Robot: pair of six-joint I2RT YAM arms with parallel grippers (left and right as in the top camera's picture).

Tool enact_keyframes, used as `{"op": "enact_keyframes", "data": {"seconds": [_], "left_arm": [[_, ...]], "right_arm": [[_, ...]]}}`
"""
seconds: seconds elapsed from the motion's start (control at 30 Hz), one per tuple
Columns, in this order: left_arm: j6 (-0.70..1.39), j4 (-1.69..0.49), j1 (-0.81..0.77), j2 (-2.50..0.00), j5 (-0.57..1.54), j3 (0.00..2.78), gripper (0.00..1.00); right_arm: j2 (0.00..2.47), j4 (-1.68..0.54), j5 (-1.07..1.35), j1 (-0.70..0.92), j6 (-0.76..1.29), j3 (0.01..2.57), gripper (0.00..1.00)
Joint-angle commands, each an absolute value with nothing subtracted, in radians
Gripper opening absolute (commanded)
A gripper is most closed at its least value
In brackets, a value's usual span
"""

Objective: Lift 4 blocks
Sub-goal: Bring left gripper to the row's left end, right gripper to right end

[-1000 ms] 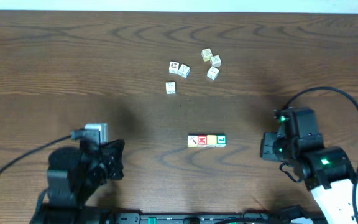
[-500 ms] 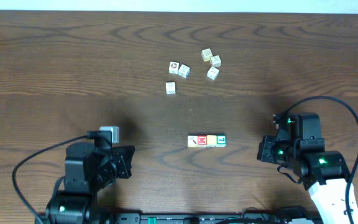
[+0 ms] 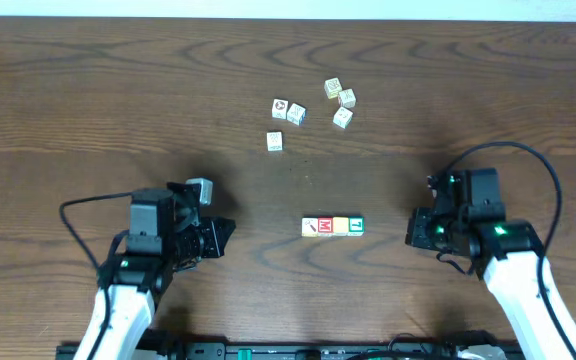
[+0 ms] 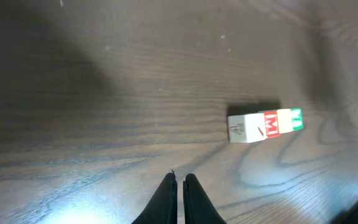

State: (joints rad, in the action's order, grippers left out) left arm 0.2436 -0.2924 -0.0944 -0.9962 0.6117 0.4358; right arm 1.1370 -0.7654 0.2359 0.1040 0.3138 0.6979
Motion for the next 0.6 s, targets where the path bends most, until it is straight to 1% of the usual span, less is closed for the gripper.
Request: {"op": "enact_keyframes", "data": {"seconds": [0.0,0.2,0.37,0.57], "left_arm": [[0.251,-0.266,-0.098,-1.062,0.648,0.437,0.07],[0.253,-0.186,-0.173,-1.095,0.660,0.437,0.07],[0.261,-0.116,-0.257,-1.116,0.661,0.437,0.07],[0.317,-0.087,-0.281,-1.199,0.587,0.437,0.07]], "right_arm": [[1.201,-0.735,0.242,0.099,0.299,0.697,0.01],[1.250,-0.684,0.321,0.099,0.263,0.697,0.01],[1.250,-0.684,0.323,0.099,0.253,0.696,0.01],[1.251,-0.681,0.315,0.099,0.253,0.690,0.01]]}}
